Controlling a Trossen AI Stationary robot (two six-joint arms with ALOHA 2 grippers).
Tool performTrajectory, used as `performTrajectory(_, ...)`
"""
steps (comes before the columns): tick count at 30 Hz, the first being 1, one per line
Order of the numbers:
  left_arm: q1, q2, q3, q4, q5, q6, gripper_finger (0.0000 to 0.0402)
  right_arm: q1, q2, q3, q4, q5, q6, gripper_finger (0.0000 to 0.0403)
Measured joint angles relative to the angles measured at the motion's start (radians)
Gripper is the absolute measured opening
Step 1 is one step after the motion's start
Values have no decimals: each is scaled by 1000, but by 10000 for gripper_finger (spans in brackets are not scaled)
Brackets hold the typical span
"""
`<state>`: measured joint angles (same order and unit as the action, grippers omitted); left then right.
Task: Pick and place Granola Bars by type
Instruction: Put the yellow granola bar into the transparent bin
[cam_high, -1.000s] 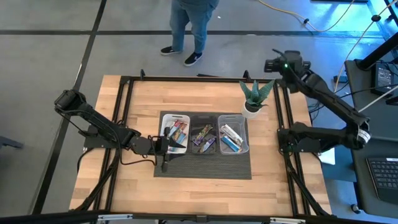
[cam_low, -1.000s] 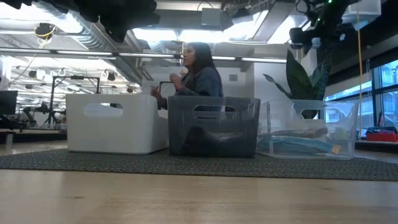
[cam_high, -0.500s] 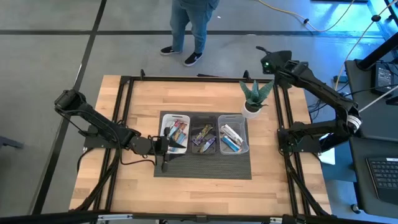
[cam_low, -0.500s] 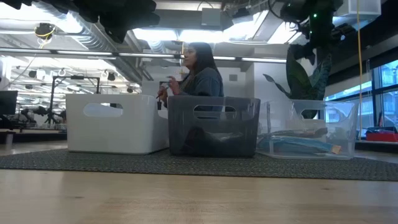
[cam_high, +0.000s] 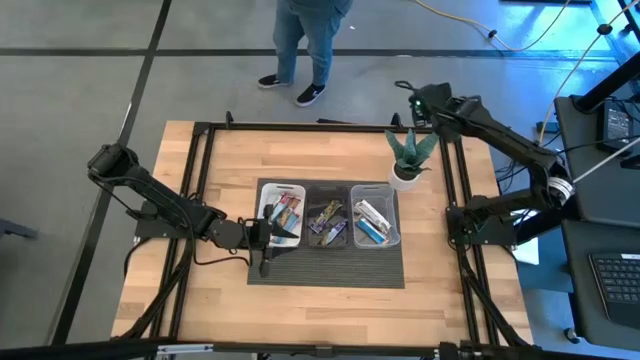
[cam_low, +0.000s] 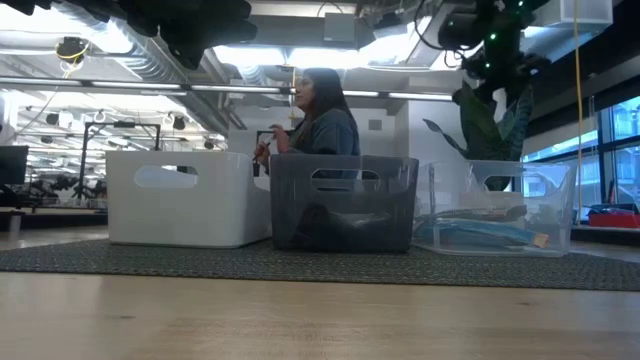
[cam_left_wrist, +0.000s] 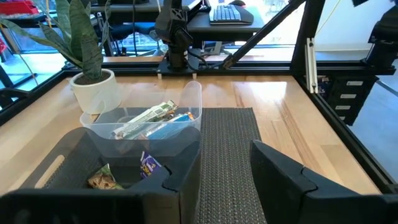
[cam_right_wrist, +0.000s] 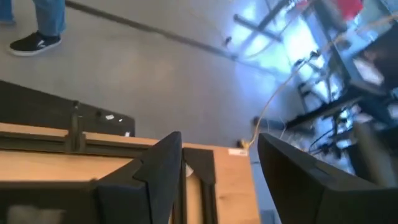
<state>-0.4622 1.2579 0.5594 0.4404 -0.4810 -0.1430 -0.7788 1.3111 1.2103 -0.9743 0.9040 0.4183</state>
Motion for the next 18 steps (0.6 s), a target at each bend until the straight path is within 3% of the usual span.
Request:
performTrajectory(5, 0, 0, 0, 0, 0, 0, 131, -66, 84, 60, -22, -80, 48, 216)
performTrajectory(11, 0, 0, 0, 0, 0, 0, 130, -160, 202, 136, -24, -343, 108, 216)
performTrajectory(18, 0, 0, 0, -2, 0, 0, 132, -262, 292, 186, -39, -397, 207, 216)
